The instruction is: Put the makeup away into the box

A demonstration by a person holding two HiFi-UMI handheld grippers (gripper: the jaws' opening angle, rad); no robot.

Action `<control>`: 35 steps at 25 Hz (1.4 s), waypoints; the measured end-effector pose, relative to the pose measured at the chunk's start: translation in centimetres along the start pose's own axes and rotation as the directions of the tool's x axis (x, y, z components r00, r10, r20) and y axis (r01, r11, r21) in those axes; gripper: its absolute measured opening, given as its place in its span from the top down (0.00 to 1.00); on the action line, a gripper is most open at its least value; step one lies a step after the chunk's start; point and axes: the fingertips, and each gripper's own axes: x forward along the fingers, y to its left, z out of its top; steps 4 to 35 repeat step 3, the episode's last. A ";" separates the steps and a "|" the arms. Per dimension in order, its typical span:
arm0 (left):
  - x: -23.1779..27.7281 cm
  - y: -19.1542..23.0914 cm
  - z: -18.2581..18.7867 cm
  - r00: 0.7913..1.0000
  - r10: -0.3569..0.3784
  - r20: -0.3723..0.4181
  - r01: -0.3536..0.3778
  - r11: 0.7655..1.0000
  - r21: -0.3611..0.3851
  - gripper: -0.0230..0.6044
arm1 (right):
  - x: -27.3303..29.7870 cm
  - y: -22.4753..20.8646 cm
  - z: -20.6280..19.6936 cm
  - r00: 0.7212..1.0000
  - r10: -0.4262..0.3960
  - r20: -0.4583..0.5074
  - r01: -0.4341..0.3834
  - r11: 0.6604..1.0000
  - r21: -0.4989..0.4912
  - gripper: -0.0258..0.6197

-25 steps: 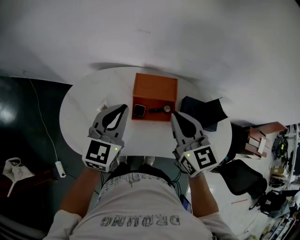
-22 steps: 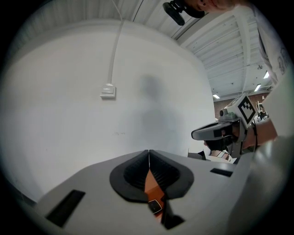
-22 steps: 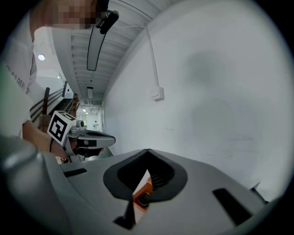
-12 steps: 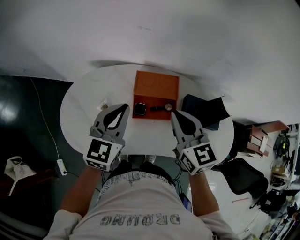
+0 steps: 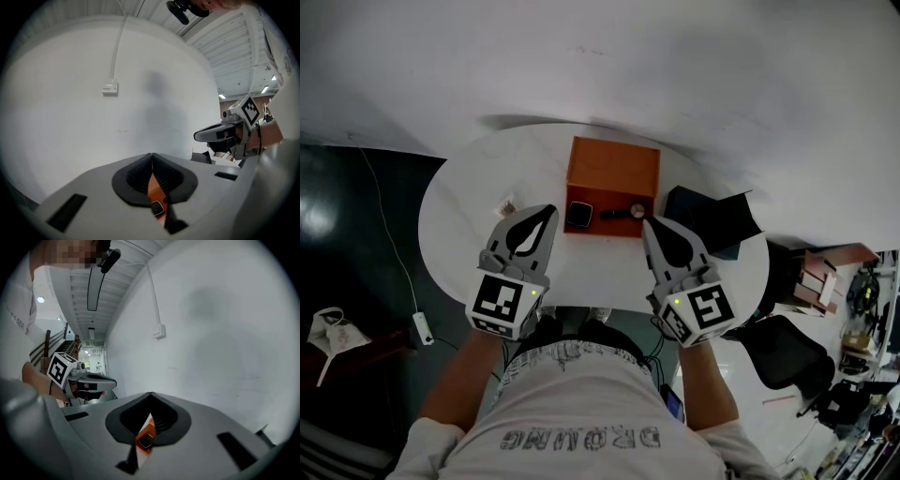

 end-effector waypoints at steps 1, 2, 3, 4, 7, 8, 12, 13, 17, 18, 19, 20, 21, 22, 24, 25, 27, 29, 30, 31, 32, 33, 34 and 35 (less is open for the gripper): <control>0.1 0.0 0.0 1.000 0.000 0.000 0.000 1.000 -0.001 0.92 | 0.0 -0.1 0.0 1.000 0.001 -0.001 -0.001 1.000 -0.001 0.95; 0.2 -0.1 0.0 1.000 0.000 0.000 0.000 1.000 -0.002 0.93 | 0.0 -0.2 0.0 1.000 0.002 -0.001 -0.002 1.000 -0.002 0.95; 0.3 -0.1 0.0 1.000 0.000 0.000 0.000 1.000 -0.003 0.92 | 0.1 -0.3 0.0 1.000 0.002 -0.002 -0.002 1.000 -0.002 0.95; 0.3 -0.1 0.0 1.000 0.000 0.000 0.000 1.000 -0.003 0.92 | 0.1 -0.3 0.0 1.000 0.002 -0.002 -0.002 1.000 -0.002 0.95; 0.3 -0.1 0.0 1.000 0.000 0.000 0.000 1.000 -0.003 0.92 | 0.1 -0.3 0.0 1.000 0.002 -0.002 -0.002 1.000 -0.002 0.95; 0.3 -0.1 0.0 1.000 0.000 0.000 0.000 1.000 -0.003 0.92 | 0.1 -0.3 0.0 1.000 0.002 -0.002 -0.002 1.000 -0.002 0.95; 0.3 -0.1 0.0 1.000 0.000 0.000 0.000 1.000 -0.003 0.92 | 0.1 -0.3 0.0 1.000 0.002 -0.002 -0.002 1.000 -0.002 0.95; 0.3 -0.1 0.0 1.000 0.000 0.000 0.000 1.000 -0.003 0.92 | 0.1 -0.3 0.0 1.000 0.002 -0.002 -0.002 1.000 -0.002 0.95; 0.3 -0.1 0.0 1.000 0.000 0.000 0.000 1.000 -0.003 0.92 | 0.1 -0.3 0.0 1.000 0.002 -0.002 -0.002 1.000 -0.002 0.95; 0.3 -0.1 0.0 1.000 0.000 0.000 0.000 1.000 -0.003 0.92 | 0.1 -0.3 0.0 1.000 0.002 -0.002 -0.002 1.000 -0.002 0.95; 0.3 -0.1 0.0 1.000 0.000 0.000 0.000 1.000 -0.003 0.92 | 0.1 -0.3 0.0 1.000 0.002 -0.002 -0.002 1.000 -0.002 0.95; 0.3 -0.1 0.0 1.000 0.000 0.000 0.000 1.000 -0.003 0.92 | 0.1 -0.3 0.0 1.000 0.002 -0.002 -0.002 1.000 -0.002 0.95; 0.3 -0.1 0.0 1.000 0.000 0.000 0.000 1.000 -0.003 0.92 | 0.1 -0.3 0.0 1.000 0.002 -0.002 -0.002 1.000 -0.002 0.95; 0.3 -0.1 0.0 1.000 0.000 0.000 0.000 1.000 -0.003 0.92 | 0.1 -0.3 0.0 1.000 0.002 -0.002 -0.002 1.000 -0.002 0.95; 0.3 -0.1 0.0 1.000 0.000 0.000 0.000 1.000 -0.003 0.92 | 0.1 -0.3 0.0 1.000 0.002 -0.002 -0.002 1.000 -0.002 0.95; 0.3 -0.1 0.0 1.000 0.000 0.000 0.000 1.000 -0.003 0.92 | 0.1 -0.3 0.0 1.000 0.002 -0.002 -0.002 1.000 -0.002 0.95; 0.3 -0.1 0.0 1.000 0.000 0.000 0.000 1.000 -0.003 0.92 | 0.1 -0.3 0.0 1.000 0.002 -0.002 -0.002 1.000 -0.002 0.95; 0.3 -0.1 0.0 1.000 0.000 0.000 0.000 1.000 -0.003 0.92 | 0.1 -0.3 0.0 1.000 0.002 -0.002 -0.002 1.000 -0.002 0.95; 0.3 -0.1 0.0 1.000 0.000 0.000 0.000 1.000 -0.003 0.92 | 0.1 -0.3 0.0 1.000 0.002 -0.002 -0.002 1.000 -0.002 0.95; 0.3 -0.1 0.0 1.000 0.000 0.000 0.000 1.000 -0.003 0.92 | 0.1 -0.3 0.0 1.000 0.002 -0.002 -0.002 1.000 -0.002 0.95; 0.3 -0.1 0.0 1.000 0.000 0.000 0.000 1.000 -0.003 0.92 | 0.1 -0.3 0.0 1.000 0.002 -0.002 -0.002 1.000 -0.002 0.95; 0.3 -0.1 0.0 1.000 0.000 0.000 0.000 1.000 -0.003 0.92 | 0.1 -0.3 0.0 1.000 0.002 -0.002 -0.002 1.000 -0.002 0.95; 0.3 -0.1 0.0 1.000 0.000 0.000 0.000 1.000 -0.003 0.92 | 0.1 -0.3 0.0 1.000 0.002 -0.002 -0.002 1.000 -0.002 0.95; 0.3 -0.1 0.0 1.000 0.000 0.000 0.000 1.000 -0.003 0.92 | 0.1 -0.3 0.0 1.000 0.002 -0.002 -0.002 1.000 -0.002 0.95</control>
